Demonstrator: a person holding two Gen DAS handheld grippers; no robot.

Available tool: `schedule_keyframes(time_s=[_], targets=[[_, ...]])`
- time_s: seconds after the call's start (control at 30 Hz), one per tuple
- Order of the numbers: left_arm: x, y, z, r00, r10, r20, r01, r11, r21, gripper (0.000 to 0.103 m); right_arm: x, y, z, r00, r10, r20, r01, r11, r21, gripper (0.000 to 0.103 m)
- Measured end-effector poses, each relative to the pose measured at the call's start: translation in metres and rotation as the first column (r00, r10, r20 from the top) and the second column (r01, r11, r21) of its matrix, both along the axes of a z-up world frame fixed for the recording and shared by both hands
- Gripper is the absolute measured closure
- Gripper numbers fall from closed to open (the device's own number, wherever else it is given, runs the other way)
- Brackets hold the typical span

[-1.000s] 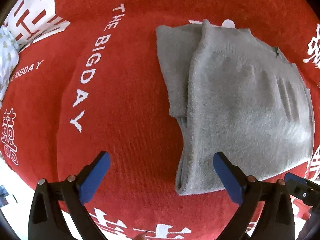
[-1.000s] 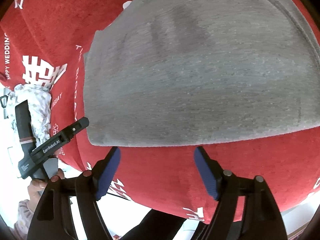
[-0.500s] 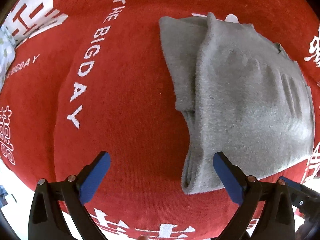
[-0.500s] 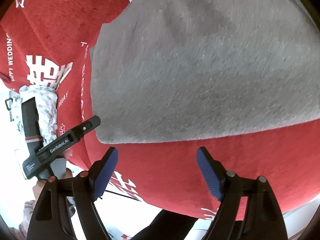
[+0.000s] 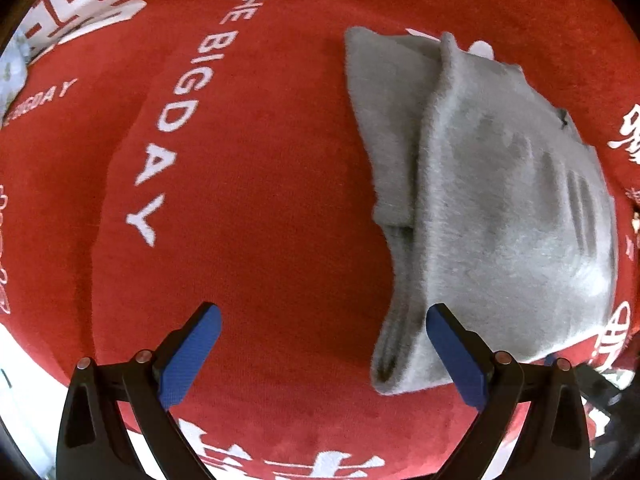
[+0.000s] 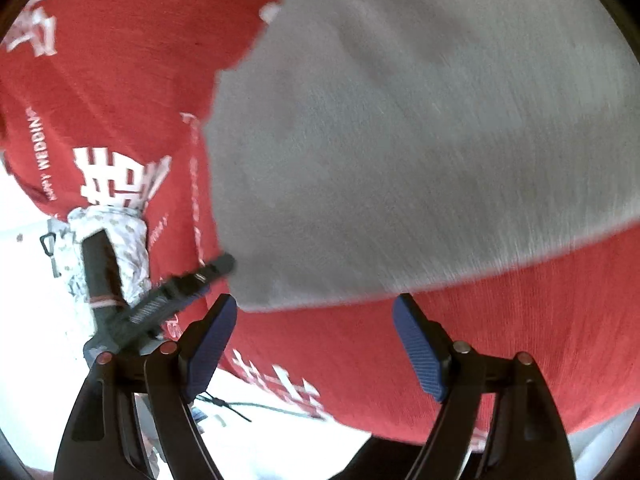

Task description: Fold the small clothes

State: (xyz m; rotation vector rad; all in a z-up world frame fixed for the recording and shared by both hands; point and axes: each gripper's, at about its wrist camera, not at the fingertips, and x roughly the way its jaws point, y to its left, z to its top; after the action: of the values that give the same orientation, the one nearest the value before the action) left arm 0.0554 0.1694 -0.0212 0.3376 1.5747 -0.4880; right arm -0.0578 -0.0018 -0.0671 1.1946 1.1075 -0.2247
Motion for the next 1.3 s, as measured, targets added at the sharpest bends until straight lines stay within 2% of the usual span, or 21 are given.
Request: schedule_keyframes(time_s=[0.03, 0.07, 0.1, 0.13, 0.3, 0.47, 0.5, 0.53, 0.57, 0.63, 0.67, 0.73, 0.8, 0.9, 0.97, 1.0, 1.03, 1.1, 1.2, 1.3], targets=[[0.001, 0.001, -0.001, 1.0, -0.005, 0.007, 0.005, 1.0, 0.008, 0.0, 0.007, 0.0, 0.006, 1.0, 0.013, 0.015, -0.012, 0.999, -0.031, 0.039], [0.001, 0.002, -0.002, 1.0, -0.009, 0.008, 0.009, 1.0, 0.011, 0.0, 0.015, 0.0, 0.01, 0.999, 0.03, 0.025, -0.029, 0.998, -0.052, 0.049], [0.001, 0.004, -0.004, 1.0, -0.015, 0.008, 0.015, 1.0, 0.015, 0.0, 0.025, 0.0, 0.012, 0.998, 0.054, 0.029, -0.051, 0.996, -0.072, 0.067], [0.001, 0.005, -0.005, 1.0, -0.021, 0.009, 0.021, 1.0, 0.019, 0.0, 0.036, 0.001, 0.012, 0.997, 0.078, 0.027, -0.075, 0.993, -0.09, 0.076], [-0.009, 0.011, -0.012, 0.999, -0.047, 0.023, 0.046, 0.999, 0.025, 0.0, 0.101, 0.0, 0.014, 0.987, 0.153, 0.047, -0.143, 0.974, -0.178, 0.079], [-0.016, 0.009, -0.017, 0.998, -0.049, 0.029, 0.049, 0.999, 0.014, 0.0, 0.161, -0.017, 0.003, 0.989, 0.137, 0.059, -0.126, 0.978, -0.164, 0.077], [-0.015, 0.011, -0.018, 0.999, -0.04, 0.025, 0.04, 0.999, 0.008, 0.0, 0.169, -0.019, -0.001, 0.989, 0.133, 0.062, -0.123, 0.982, -0.147, 0.07], [-0.015, 0.014, -0.018, 0.999, -0.033, 0.023, 0.033, 0.999, 0.003, 0.0, 0.178, -0.021, -0.006, 0.99, 0.132, 0.056, -0.124, 0.984, -0.131, 0.049], [-0.013, 0.016, -0.018, 0.999, -0.029, 0.023, 0.029, 1.0, 0.001, 0.0, 0.185, -0.022, -0.009, 0.99, 0.134, 0.046, -0.127, 0.983, -0.13, 0.04], [-0.012, 0.019, -0.017, 0.999, -0.03, 0.036, 0.03, 1.0, 0.002, 0.0, 0.199, -0.017, -0.013, 0.988, 0.155, 0.026, -0.149, 0.976, -0.158, 0.037], [-0.013, 0.019, -0.015, 0.998, -0.034, 0.053, 0.034, 0.999, 0.005, 0.0, 0.206, -0.013, -0.014, 0.985, 0.172, 0.002, -0.168, 0.967, -0.193, 0.04], [-0.015, 0.019, -0.012, 0.996, -0.043, 0.077, 0.043, 0.999, 0.007, 0.0, 0.218, -0.004, -0.015, 0.974, 0.216, -0.073, -0.227, 0.928, -0.294, 0.096], [-0.016, 0.022, -0.008, 0.995, -0.038, 0.095, 0.038, 0.999, 0.001, 0.0, 0.221, -0.002, -0.014, 0.974, 0.216, -0.066, -0.226, 0.927, -0.299, 0.096], [-0.015, 0.038, -0.01, 0.995, -0.022, 0.099, 0.023, 1.0, -0.003, 0.0, 0.223, 0.001, -0.007, 0.967, 0.253, 0.019, -0.238, 0.929, -0.284, 0.101], [-0.013, 0.048, -0.018, 0.995, -0.015, 0.103, 0.013, 1.0, 0.026, 0.0, 0.231, 0.008, -0.011, 0.95, 0.313, -0.004, -0.3, 0.908, -0.292, 0.101], [-0.013, 0.052, -0.026, 0.994, -0.018, 0.106, 0.011, 0.997, 0.073, 0.0, 0.237, 0.013, -0.017, 0.94, 0.339, -0.04, -0.335, 0.891, -0.305, 0.101], [-0.01, 0.059, -0.03, 0.996, 0.001, 0.086, -0.005, 0.999, 0.052, 0.0, 0.243, 0.017, -0.025, 0.93, 0.36, -0.075, -0.366, 0.881, -0.3, 0.101], [-0.004, 0.068, -0.027, 0.996, 0.025, 0.082, -0.03, 0.998, 0.053, 0.0, 0.248, 0.019, -0.035, 0.932, 0.352, -0.088, -0.363, 0.894, -0.264, 0.101], [-0.003, 0.082, -0.024, 0.996, 0.036, 0.084, -0.039, 0.998, 0.044, 0.0, 0.235, 0.02, -0.019, 0.936, 0.352, -0.011, -0.343, 0.905, -0.253, 0.099], [0.003, 0.095, -0.019, 0.997, 0.043, 0.065, -0.044, 0.999, 0.02, 0.0, 0.217, 0.02, -0.007, 0.93, 0.368, -0.003, -0.355, 0.893, -0.277, 0.097]])
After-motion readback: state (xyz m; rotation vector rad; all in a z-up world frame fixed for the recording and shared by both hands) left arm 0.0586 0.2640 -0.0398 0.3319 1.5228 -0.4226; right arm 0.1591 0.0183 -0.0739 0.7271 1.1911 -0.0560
